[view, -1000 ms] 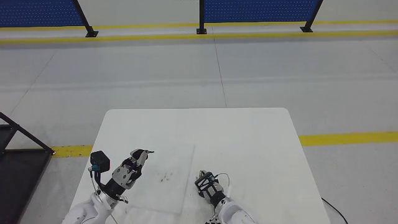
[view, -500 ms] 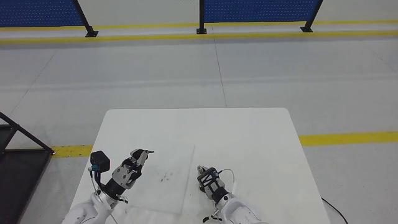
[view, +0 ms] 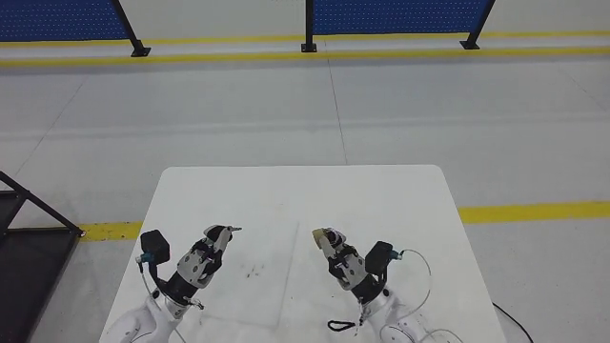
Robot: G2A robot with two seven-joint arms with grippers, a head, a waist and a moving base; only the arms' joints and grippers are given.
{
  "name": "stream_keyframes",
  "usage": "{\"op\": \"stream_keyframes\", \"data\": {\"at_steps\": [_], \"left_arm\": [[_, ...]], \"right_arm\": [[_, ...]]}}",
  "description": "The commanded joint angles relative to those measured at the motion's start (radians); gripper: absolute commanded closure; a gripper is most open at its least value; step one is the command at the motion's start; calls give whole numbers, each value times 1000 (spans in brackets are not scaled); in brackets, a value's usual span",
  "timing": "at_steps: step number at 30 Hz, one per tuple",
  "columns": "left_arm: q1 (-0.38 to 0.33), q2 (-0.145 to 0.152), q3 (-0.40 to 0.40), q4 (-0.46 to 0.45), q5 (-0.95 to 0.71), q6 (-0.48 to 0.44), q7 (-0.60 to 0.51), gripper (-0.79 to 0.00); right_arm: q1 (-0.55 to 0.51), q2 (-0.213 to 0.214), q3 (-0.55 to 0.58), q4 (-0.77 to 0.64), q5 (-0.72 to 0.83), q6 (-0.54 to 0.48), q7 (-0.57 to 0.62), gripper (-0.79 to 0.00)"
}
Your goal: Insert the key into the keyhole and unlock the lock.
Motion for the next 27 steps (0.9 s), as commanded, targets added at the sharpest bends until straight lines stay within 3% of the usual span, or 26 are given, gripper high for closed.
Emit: {"op": "stream_keyframes", "data": {"at_steps": [1,5,15,27], "left_arm": [[-6,-6,43,9,-19,-18,44,0],[-36,-17,105,47,-53,-11,94,0],[-109,-48,269,142,-136,-126,251,0],[-123,-49,277,152,-131,-116,228,0]], "right_arm": [[17,-4,-13,16,46,-80,-33,0],[48,-13,-42,45,88,-183,-111,0],[104,-33,-88,112,203,-360,-174,0],[105,-32,-87,114,200,-361,-169,0]]}}
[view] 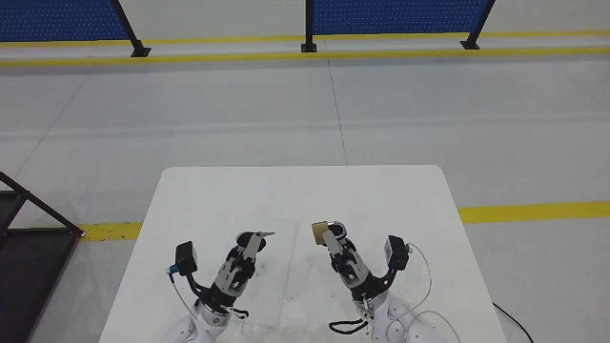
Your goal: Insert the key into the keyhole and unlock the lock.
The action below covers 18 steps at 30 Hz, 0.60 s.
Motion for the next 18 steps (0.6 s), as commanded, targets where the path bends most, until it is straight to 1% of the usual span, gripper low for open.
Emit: {"op": "stream_keyframes", "data": {"at_steps": [1,5,7,10,12,16,18], "left_arm": [[0,0,0,0,0,0,0,0],[0,0,0,0,0,0,0,0],[-5,-2,5,-7,-7,13,-3,0],[-8,-10,45,-13,-65,-8,20,0],[-14,-18,70,-8,-88,-37,67,0],[-32,-36,130,33,-108,-85,165,0],[-50,-46,160,55,-115,-103,197,0]], "right_arm": [[0,0,0,0,0,0,0,0],[0,0,-2,0,3,3,6,0],[8,-5,-13,-1,41,16,40,0],[24,-16,-36,5,92,-5,28,0],[35,-26,-51,14,111,-17,-6,0],[54,-50,-93,46,130,-38,-79,0],[67,-63,-112,70,132,-52,-113,0]]}}
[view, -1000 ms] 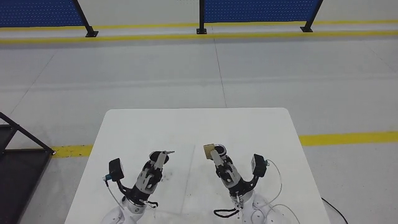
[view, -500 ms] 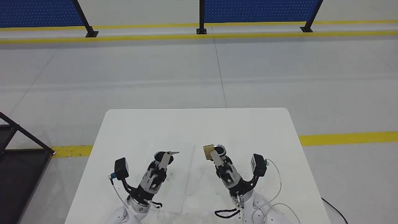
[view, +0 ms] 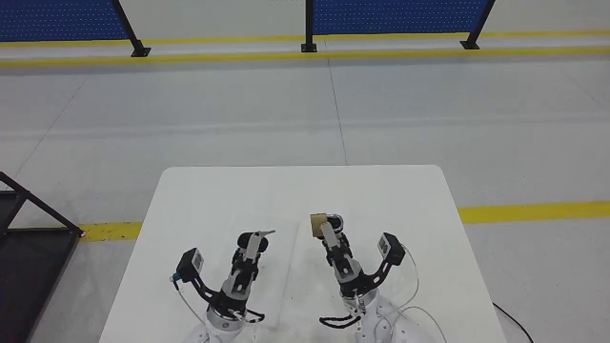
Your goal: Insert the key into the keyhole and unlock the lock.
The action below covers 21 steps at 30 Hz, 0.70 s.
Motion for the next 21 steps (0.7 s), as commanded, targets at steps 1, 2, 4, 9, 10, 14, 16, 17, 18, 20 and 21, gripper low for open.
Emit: {"op": "stream_keyframes", "data": {"at_steps": [1,2,4,9,10,14,16,17,18,20,21], "left_arm": [[-16,-10,36,23,-11,-22,27,0],[-24,-14,46,33,-12,-24,36,0],[-38,-22,70,50,-9,-25,45,0],[-67,-39,107,81,-5,-25,67,0],[-70,-42,112,86,-1,-23,70,0],[-78,-50,121,101,11,-24,84,0],[-80,-52,122,106,19,-26,85,0],[-81,-54,122,107,23,-29,86,0],[-81,-54,123,110,26,-36,83,0],[-82,-56,121,115,25,-42,82,0],[-82,-57,120,116,26,-44,81,0]], "right_arm": [[14,-11,-18,25,-8,-5,-23,0],[20,-17,-26,31,-17,-4,-33,0],[23,-26,-42,48,-37,-15,-51,0],[25,-44,-54,70,-104,10,-115,0],[23,-47,-56,71,-120,20,-125,0],[18,-55,-57,77,-141,31,-135,0],[16,-59,-56,82,-147,32,-136,0],[16,-60,-55,84,-150,32,-137,0],[16,-62,-54,85,-152,32,-137,0],[14,-65,-50,84,-153,35,-140,0],[13,-66,-49,85,-155,36,-140,0]]}}
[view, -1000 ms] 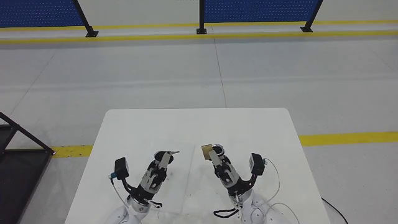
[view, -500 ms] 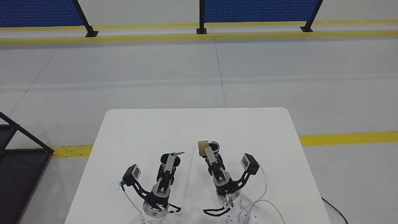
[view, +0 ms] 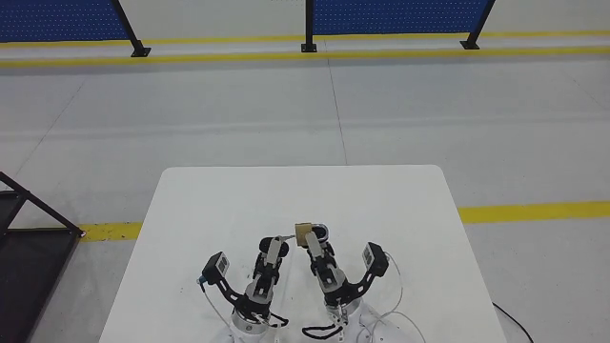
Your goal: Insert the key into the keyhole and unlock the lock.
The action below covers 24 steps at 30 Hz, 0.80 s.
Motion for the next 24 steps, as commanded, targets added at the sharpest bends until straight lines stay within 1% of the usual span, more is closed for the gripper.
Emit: {"op": "stream_keyframes", "data": {"at_steps": [1,19,24], "left_arm": [[0,-1,-3,2,0,-3,-1,0],[5,-15,-18,3,6,-1,-25,0],[5,-18,-24,6,10,0,-34,0]], "right_arm": [[-2,-2,3,0,-2,1,0,0],[-8,-18,29,11,-31,-14,14,0],[-2,-21,36,22,-61,-11,11,0]]}}
